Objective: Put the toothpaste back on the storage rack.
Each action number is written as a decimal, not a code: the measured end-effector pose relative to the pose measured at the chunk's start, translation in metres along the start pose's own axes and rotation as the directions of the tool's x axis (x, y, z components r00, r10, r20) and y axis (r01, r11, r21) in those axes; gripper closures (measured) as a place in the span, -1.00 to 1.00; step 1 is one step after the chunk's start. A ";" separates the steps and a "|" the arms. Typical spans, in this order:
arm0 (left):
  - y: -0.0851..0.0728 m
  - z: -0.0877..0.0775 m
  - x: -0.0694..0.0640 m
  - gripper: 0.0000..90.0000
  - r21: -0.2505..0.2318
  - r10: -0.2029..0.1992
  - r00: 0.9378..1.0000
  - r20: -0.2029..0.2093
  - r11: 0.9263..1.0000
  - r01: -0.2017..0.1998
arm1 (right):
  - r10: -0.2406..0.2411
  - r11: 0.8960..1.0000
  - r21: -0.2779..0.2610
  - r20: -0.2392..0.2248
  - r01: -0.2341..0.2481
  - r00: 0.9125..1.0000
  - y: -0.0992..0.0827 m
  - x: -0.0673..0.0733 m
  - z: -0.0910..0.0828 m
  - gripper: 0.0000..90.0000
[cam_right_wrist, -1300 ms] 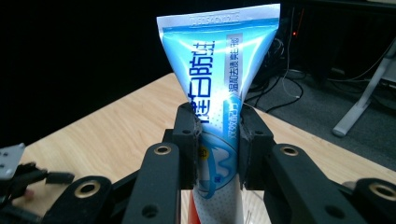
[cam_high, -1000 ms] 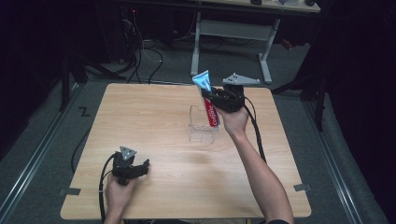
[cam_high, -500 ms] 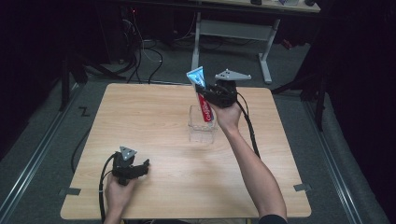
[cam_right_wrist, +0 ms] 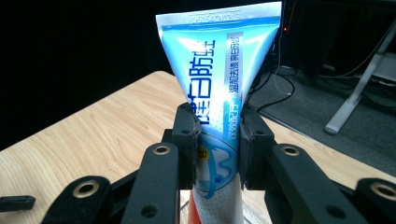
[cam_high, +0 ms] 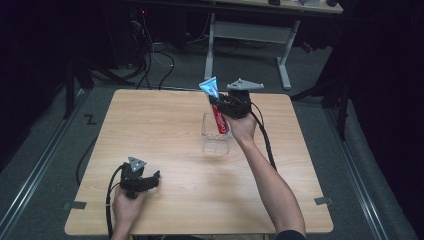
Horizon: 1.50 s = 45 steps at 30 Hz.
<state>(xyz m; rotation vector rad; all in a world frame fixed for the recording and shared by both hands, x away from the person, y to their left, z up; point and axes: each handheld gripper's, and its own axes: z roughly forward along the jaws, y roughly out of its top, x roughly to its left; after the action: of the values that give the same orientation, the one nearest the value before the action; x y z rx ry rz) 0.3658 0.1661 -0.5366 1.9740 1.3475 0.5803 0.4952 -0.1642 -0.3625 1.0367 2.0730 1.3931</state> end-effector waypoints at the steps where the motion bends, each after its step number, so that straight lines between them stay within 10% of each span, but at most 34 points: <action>1: 0.000 0.000 0.000 -0.49 0.000 0.000 1.000 0.000 1.000 0.000 | 0.001 1.000 0.005 0.003 -0.001 1.000 -0.001 0.000 0.000 0.61; 45: 0.000 0.000 0.000 -0.49 -0.001 -0.001 1.000 0.000 1.000 0.001 | 0.053 0.994 0.098 0.011 -0.053 0.999 -0.045 -0.010 0.006 0.59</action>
<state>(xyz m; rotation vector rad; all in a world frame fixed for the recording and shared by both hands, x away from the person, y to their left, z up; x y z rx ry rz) 0.3657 0.1659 -0.5367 1.9727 1.3475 0.5801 0.4906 -0.1784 -0.4066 1.1427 2.1411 1.3215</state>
